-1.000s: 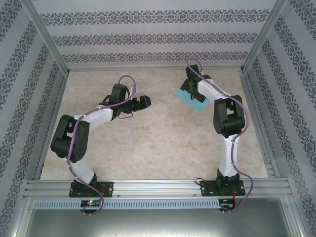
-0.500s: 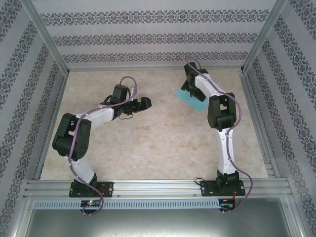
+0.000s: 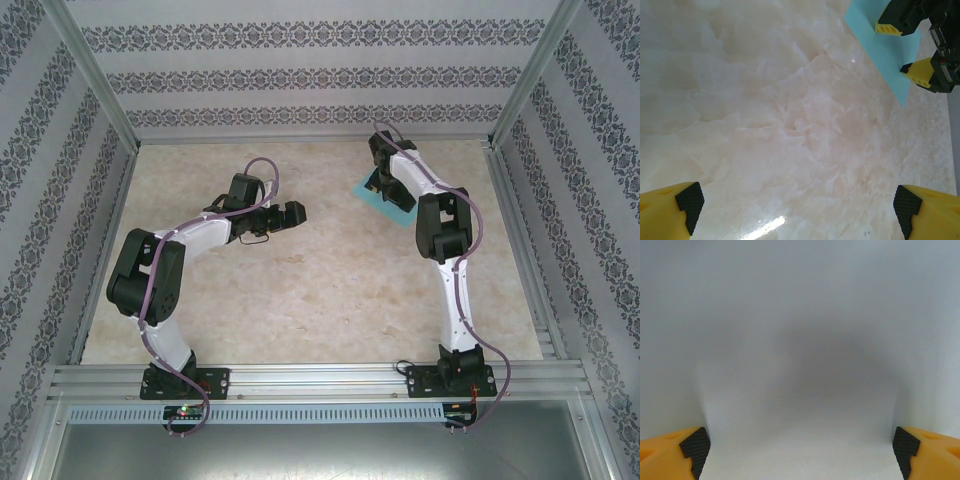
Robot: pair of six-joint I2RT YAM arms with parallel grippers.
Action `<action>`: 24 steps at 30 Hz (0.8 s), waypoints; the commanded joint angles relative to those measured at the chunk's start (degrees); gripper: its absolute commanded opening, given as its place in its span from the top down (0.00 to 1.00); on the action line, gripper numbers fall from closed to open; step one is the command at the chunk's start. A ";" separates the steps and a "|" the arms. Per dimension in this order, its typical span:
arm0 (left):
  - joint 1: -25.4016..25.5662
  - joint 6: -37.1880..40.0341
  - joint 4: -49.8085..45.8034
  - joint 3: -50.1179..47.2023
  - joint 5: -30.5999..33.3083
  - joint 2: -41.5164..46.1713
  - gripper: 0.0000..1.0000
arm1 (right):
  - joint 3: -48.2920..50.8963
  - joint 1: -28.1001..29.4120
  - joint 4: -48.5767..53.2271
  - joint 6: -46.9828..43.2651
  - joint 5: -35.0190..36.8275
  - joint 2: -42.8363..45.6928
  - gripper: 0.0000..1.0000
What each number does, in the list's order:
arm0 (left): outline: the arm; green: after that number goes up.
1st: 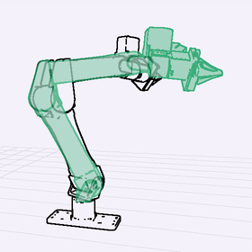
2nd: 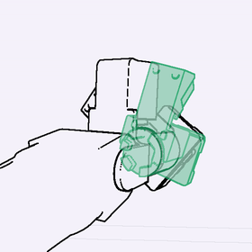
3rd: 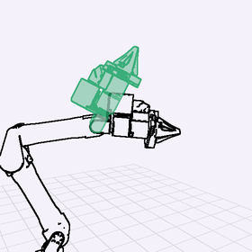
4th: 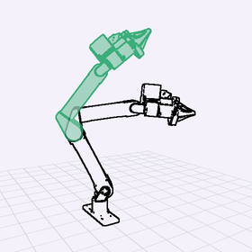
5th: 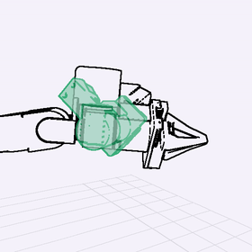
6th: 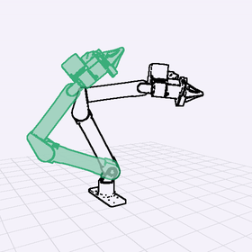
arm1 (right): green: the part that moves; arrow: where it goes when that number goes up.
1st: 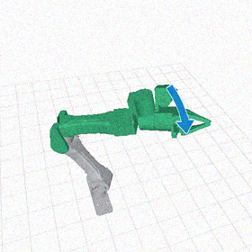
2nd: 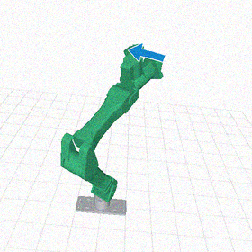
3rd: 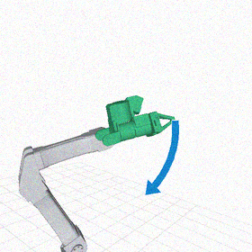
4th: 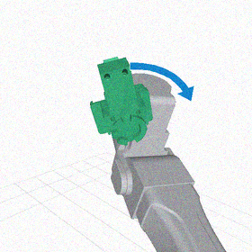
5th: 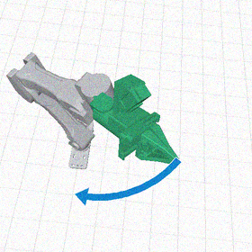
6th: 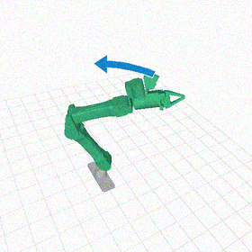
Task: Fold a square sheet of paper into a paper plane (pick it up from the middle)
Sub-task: Move the paper to the center of the table.
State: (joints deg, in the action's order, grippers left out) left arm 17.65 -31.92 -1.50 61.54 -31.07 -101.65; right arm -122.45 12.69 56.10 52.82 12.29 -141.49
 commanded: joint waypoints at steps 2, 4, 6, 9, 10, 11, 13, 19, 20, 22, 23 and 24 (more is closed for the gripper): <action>0.52 2.29 -2.54 0.92 -0.22 -0.05 0.00 | 4.33 2.32 2.25 0.14 -1.26 1.54 0.04; 0.46 2.47 -2.58 0.75 -0.21 0.18 0.00 | 7.25 2.86 0.19 0.16 -2.34 3.06 0.04; 0.47 2.78 -2.94 0.71 -0.23 0.40 0.00 | 9.59 3.48 -0.67 0.11 -3.48 4.25 0.04; 0.46 3.49 -3.66 0.61 0.08 0.99 0.00 | 12.94 4.71 -1.35 -0.68 -3.19 6.67 0.04; 0.46 3.66 -3.75 0.44 0.13 1.15 0.00 | 14.29 5.10 -1.86 -0.80 -3.30 7.75 0.04; 0.42 3.84 -4.05 0.35 0.26 1.42 0.00 | 16.20 5.58 -2.90 -1.03 -4.16 9.12 0.04; 0.37 4.11 -4.78 0.25 0.64 2.08 0.00 | 20.33 6.50 -5.14 -1.60 -5.43 11.57 0.04; -0.06 5.44 -7.24 -1.56 1.42 5.65 0.00 | 33.73 11.42 -12.22 -6.43 -6.82 18.97 0.05; -0.19 5.76 -7.98 -1.96 1.48 6.42 0.00 | 35.58 12.49 -13.04 -7.22 -6.72 20.29 0.04; -0.59 6.25 -9.14 -2.88 1.96 7.97 0.00 | 38.75 14.22 -14.45 -7.98 -6.68 22.17 0.04; -0.76 6.47 -9.53 -3.39 2.07 8.99 0.00 | 40.34 15.31 -15.27 -8.08 -7.36 23.13 0.04; -1.11 6.49 -9.85 -4.07 2.09 9.60 0.00 | 41.96 16.43 -16.37 -7.99 -8.14 24.04 0.05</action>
State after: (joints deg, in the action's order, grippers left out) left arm 17.41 -27.57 -7.73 59.02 -29.80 -94.83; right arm -84.82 26.61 41.67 47.29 6.96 -119.22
